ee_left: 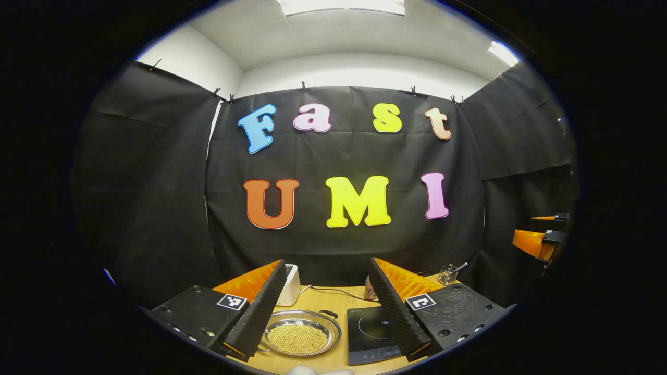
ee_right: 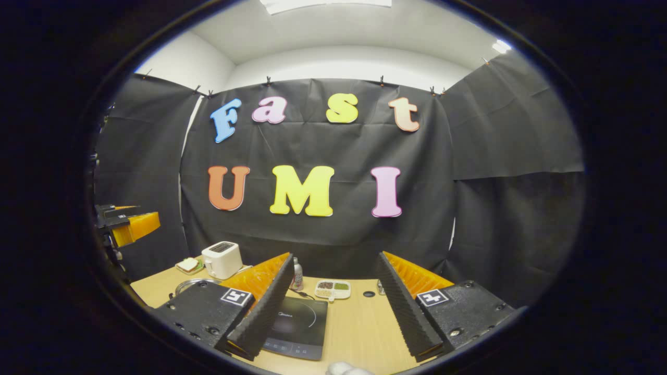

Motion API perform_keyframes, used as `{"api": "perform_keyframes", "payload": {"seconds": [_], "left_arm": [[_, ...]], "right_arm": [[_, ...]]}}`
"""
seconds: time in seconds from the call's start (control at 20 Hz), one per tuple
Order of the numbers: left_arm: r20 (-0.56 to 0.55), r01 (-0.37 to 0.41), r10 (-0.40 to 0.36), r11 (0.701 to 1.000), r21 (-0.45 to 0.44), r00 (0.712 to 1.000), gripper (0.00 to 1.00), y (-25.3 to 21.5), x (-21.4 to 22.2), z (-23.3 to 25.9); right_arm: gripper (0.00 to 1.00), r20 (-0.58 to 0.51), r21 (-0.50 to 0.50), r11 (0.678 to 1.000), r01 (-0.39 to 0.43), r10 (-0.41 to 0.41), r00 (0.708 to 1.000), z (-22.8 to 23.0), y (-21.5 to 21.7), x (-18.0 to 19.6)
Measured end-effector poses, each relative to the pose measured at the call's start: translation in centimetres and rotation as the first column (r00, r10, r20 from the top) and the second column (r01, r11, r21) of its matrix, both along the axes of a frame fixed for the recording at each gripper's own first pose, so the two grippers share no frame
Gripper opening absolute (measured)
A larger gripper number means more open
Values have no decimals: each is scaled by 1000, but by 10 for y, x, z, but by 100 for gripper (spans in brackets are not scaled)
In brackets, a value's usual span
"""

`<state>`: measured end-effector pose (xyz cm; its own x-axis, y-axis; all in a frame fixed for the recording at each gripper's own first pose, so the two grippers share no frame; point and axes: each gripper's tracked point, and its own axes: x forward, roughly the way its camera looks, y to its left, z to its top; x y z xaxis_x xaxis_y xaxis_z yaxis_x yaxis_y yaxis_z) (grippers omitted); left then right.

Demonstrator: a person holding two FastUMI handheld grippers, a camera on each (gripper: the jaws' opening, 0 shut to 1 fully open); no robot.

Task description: First push the handle of the pot to place it horizontally, then grasp the pot with both hands and set it on the induction cooktop.

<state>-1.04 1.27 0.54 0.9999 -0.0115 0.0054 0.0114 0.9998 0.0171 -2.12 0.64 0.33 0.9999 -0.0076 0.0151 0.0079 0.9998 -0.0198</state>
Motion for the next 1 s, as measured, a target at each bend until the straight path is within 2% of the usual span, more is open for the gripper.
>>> {"api": "perform_keyframes", "payload": {"seconds": [0.05,0.1,0.15,0.2,0.3,0.35,0.4,0.45,0.55,0.6,0.65,0.7,0.8,1.0], "left_arm": [[6,-3,3,1000,2,1000,84,3,-1,1],[9,-5,5,1000,6,1000,94,4,-1,1],[8,-9,9,1000,8,1000,95,7,-2,0],[5,1,-1,1000,10,1000,84,4,-1,-2],[5,5,-5,1000,13,1000,75,7,-4,-3],[6,16,-16,1000,8,1000,63,5,-4,-4],[-4,20,-19,1000,3,1000,63,4,-5,-6],[-5,17,-17,1000,-1,1000,68,7,-5,-7],[-18,35,-36,999,-9,999,36,5,-5,-12],[-29,30,-30,999,-11,999,16,7,-5,-15],[-46,48,-49,999,-21,998,6,4,-6,-20],[-73,78,-80,996,-38,994,0,-2,-2,-29],[-148,145,-155,986,-77,977,0,-15,-3,-50],[-266,131,-147,989,-74,953,0,-3,-4,-95]], "right_arm": [[100,1,-4,1000,-3,3,1000,1,1,-1],[100,3,-6,1000,-4,5,1000,2,3,-3],[100,3,-7,1000,-6,6,1000,2,3,-5],[100,1,-11,1000,-7,7,1000,1,4,-6],[100,-2,-18,1000,-7,7,1000,-1,4,-10],[100,-4,-23,1000,-6,5,1000,-1,3,-12],[100,-7,-25,1000,-3,3,1000,-3,2,-13],[100,-13,-25,1000,-2,1,1000,-5,2,-15],[100,-26,-24,1000,-1,1,1000,-10,1,-19],[100,-32,-24,1000,0,-1,999,-13,1,-21],[100,-37,-25,1000,3,-4,999,-14,0,-23],[100,-39,-26,1000,9,-10,999,-15,-3,-25],[100,-50,-27,1000,16,-17,999,-20,-5,-27],[100,-74,-28,999,32,-34,997,-29,-12,-31]]}}
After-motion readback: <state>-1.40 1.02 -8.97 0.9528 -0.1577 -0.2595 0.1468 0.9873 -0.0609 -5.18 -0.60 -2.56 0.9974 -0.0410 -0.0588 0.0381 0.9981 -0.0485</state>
